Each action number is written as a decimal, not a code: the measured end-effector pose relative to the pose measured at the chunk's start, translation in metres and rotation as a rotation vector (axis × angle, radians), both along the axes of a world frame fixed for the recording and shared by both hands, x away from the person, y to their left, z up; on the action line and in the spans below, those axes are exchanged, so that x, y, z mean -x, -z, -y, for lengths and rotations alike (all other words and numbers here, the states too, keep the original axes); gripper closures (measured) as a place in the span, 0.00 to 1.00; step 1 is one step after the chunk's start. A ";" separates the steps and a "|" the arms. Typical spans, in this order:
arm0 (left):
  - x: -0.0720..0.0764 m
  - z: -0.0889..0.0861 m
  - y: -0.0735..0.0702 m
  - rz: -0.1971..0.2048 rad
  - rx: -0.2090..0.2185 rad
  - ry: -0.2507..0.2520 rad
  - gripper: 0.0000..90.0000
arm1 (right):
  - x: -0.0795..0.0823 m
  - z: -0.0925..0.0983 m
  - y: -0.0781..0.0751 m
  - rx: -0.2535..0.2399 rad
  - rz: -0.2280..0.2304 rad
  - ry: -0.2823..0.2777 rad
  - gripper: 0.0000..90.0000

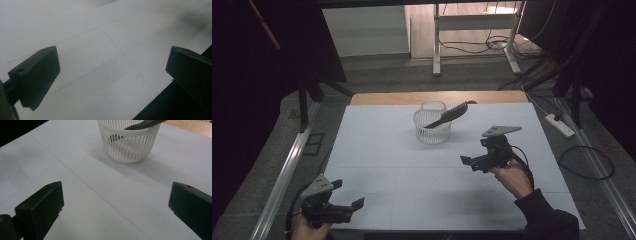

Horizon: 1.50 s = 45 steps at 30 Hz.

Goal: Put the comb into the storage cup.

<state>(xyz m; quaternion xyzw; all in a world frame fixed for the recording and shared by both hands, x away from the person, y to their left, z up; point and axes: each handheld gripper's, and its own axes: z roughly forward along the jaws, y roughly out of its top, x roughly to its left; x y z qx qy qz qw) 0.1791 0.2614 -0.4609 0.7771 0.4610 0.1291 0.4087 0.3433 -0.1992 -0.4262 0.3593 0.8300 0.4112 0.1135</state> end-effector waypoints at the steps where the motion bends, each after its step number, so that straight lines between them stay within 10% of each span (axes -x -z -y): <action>1: 0.000 0.000 0.000 0.000 0.000 0.000 0.00 | 0.001 0.001 0.000 0.000 0.002 0.002 0.00; 45: 0.000 -0.002 0.000 -0.003 0.020 0.001 0.01 | 0.038 0.039 0.002 0.012 0.004 0.036 0.00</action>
